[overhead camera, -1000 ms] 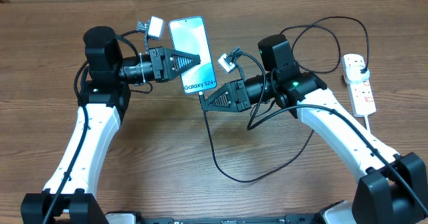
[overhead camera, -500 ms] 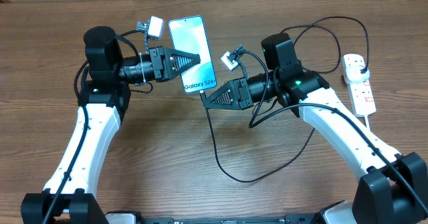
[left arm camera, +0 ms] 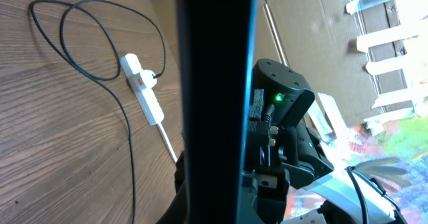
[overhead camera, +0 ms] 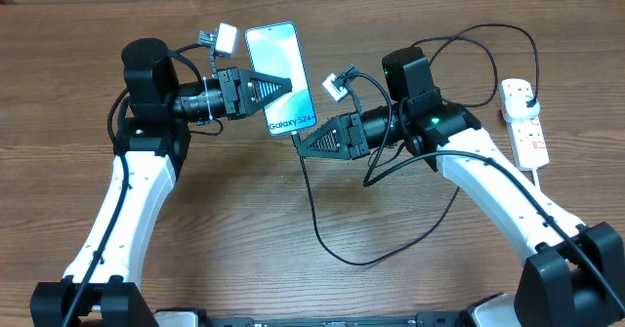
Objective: Plug charger to phone and switch on socket
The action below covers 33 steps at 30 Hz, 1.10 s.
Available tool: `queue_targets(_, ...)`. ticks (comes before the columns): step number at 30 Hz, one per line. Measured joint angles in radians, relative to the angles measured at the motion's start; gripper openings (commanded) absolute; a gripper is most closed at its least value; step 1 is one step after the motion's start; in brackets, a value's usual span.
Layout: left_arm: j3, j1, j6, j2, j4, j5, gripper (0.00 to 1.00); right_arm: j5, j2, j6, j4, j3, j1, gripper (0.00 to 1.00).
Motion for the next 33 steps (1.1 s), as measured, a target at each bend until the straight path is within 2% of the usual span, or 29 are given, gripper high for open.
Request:
queue_targets(21, 0.0, 0.002, 0.0, 0.0, 0.0, -0.029, 0.04, 0.027, 0.0, 0.076, 0.089, -0.008, 0.0, 0.04)
queue_targets(33, 0.014, 0.014, -0.001, 0.0, 0.011, -0.048, 0.04, 0.041, 0.004, 0.216, 0.251, -0.024, 0.0, 0.04)
